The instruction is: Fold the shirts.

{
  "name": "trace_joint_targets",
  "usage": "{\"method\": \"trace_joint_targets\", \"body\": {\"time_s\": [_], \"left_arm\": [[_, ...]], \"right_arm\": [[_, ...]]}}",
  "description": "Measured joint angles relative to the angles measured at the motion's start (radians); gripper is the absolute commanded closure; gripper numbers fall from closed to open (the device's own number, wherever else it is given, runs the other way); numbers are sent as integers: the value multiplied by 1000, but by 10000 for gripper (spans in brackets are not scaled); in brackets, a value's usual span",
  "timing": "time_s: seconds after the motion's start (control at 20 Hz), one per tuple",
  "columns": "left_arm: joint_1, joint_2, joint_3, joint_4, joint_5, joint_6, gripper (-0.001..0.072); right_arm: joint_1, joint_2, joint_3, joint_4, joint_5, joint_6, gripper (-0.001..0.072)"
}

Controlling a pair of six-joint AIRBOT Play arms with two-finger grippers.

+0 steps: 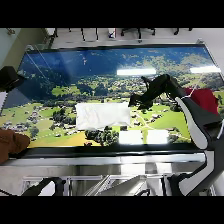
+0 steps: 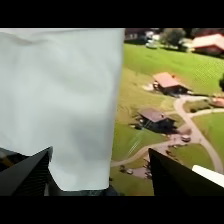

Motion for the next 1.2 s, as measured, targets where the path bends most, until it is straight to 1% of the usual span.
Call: {"method": "trace_joint_targets", "body": {"time_s": [0.25,0.3,0.35,0.4,0.45,0.65,0.85,1.05,1.2], "left_arm": [[-60,0,-2,0,-6,0,693],[-71,0,-2,1,-7,0,692],[-82,0,-2,1,-7,0,692],[-93,0,-2,2,-10,0,693],[-105,0,-2,2,-10,0,693],[-150,0,-2,2,-10,0,693],[-191,0,-2,2,-10,0,693],[-236,0,-2,2,-10,-1,693],[-272,0,-2,3,-10,-1,693]], "right_arm": [[17,-91,-19,172,2,-65,10],[24,-101,-20,189,3,-71,30],[31,-112,-21,210,8,-76,263],[38,-121,-21,214,19,-80,560],[43,-129,-24,208,32,-85,691],[41,-126,-11,235,41,-111,692],[-35,-40,82,265,-8,-124,692],[-209,89,212,276,-38,-93,692],[-395,156,293,280,-61,-47,692]]}}
